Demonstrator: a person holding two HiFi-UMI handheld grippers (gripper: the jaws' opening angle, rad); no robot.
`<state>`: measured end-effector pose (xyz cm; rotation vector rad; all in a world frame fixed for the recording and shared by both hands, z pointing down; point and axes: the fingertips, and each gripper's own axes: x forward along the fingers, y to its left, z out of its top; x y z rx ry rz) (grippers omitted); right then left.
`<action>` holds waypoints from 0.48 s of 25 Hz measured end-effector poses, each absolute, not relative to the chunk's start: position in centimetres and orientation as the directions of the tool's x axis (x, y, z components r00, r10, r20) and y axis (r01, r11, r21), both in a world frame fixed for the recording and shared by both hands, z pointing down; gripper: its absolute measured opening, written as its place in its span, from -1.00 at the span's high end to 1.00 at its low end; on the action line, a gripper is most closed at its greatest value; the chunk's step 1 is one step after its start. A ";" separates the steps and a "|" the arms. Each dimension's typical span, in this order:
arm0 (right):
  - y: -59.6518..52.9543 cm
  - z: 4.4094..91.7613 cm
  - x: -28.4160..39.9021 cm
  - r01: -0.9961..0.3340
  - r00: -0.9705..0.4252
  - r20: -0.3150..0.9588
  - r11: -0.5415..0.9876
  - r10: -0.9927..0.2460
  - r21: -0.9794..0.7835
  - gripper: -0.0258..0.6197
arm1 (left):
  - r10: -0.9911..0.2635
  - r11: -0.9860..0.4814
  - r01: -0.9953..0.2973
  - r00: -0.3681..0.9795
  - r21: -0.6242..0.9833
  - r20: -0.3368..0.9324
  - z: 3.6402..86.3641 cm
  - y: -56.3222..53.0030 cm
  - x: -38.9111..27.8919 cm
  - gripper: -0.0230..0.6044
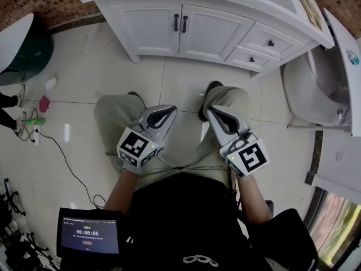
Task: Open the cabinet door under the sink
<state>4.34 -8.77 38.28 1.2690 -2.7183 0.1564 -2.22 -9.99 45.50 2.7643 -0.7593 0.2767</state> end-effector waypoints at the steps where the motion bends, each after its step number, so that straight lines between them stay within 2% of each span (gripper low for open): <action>1: -8.8 37.9 4.6 -0.762 -0.643 0.167 0.647 -0.747 -0.038 0.95 | -0.471 -0.827 -0.525 0.843 0.203 0.259 45.8 -10.3 -1.9 0.87; 7: -10.6 34.9 5.1 -0.723 -0.686 0.127 0.691 -0.717 0.000 0.95 | -0.498 -0.808 -0.559 0.818 0.188 0.289 46.9 -14.2 -0.4 0.87; 12: -11.8 35.3 6.6 -0.758 -0.643 0.113 0.651 -0.758 0.053 0.95 | -0.538 -0.796 -0.589 0.794 0.138 0.283 46.6 -18.6 0.2 0.87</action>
